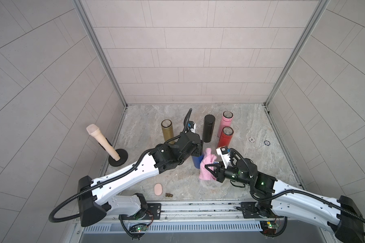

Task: Wipe the surface of the thermos
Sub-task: Wipe the dirt from the surface of the thermos.

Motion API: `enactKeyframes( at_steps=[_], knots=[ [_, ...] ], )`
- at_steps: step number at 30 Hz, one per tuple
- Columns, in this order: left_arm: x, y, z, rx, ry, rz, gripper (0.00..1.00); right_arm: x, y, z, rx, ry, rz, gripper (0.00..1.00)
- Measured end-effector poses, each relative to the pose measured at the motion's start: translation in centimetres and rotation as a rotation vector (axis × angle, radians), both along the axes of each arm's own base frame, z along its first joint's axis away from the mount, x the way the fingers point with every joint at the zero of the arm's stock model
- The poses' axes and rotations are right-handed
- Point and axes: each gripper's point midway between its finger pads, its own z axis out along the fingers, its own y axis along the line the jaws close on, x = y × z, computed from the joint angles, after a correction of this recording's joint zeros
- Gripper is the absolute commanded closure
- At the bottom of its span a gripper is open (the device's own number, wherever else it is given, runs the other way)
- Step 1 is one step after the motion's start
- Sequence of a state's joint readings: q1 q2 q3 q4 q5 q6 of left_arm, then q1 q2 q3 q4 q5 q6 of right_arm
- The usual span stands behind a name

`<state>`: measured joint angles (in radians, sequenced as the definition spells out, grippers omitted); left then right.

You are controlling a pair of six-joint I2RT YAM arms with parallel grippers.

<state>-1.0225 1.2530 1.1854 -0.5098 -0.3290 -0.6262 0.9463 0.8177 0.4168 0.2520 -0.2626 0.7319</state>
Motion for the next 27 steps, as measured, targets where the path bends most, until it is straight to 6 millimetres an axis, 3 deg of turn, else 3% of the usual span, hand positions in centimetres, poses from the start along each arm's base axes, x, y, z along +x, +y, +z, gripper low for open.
enactKeyframes(
  at_steps=[7, 11, 16, 19, 21, 27],
  knots=[
    [0.2, -0.1, -0.5, -0.008, 0.014, 0.035, 1.0, -0.2, 4.6, 5.4, 0.078, -0.096, 0.111, 1.0],
    [0.3, -0.2, -0.3, -0.018, 0.005, 0.038, 1.0, -0.6, 5.4, 4.7, 0.072, -0.095, 0.127, 1.0],
    [0.2, -0.3, 0.3, -0.026, -0.008, 0.02, 1.0, -0.1, 3.5, -1.8, -0.051, -0.016, 0.048, 1.0],
    [-0.1, -0.1, 1.1, -0.031, -0.026, -0.002, 1.0, -0.1, 2.0, -4.6, -0.125, 0.023, 0.003, 1.0],
    [-0.5, 0.0, 1.9, -0.033, -0.045, -0.032, 1.0, 0.0, 1.0, -4.9, -0.151, 0.027, -0.032, 1.0],
    [-3.2, -0.3, 4.8, -0.028, -0.124, -0.265, 1.0, 2.3, -3.6, -2.5, -0.104, 0.037, -0.206, 1.0]
  ],
)
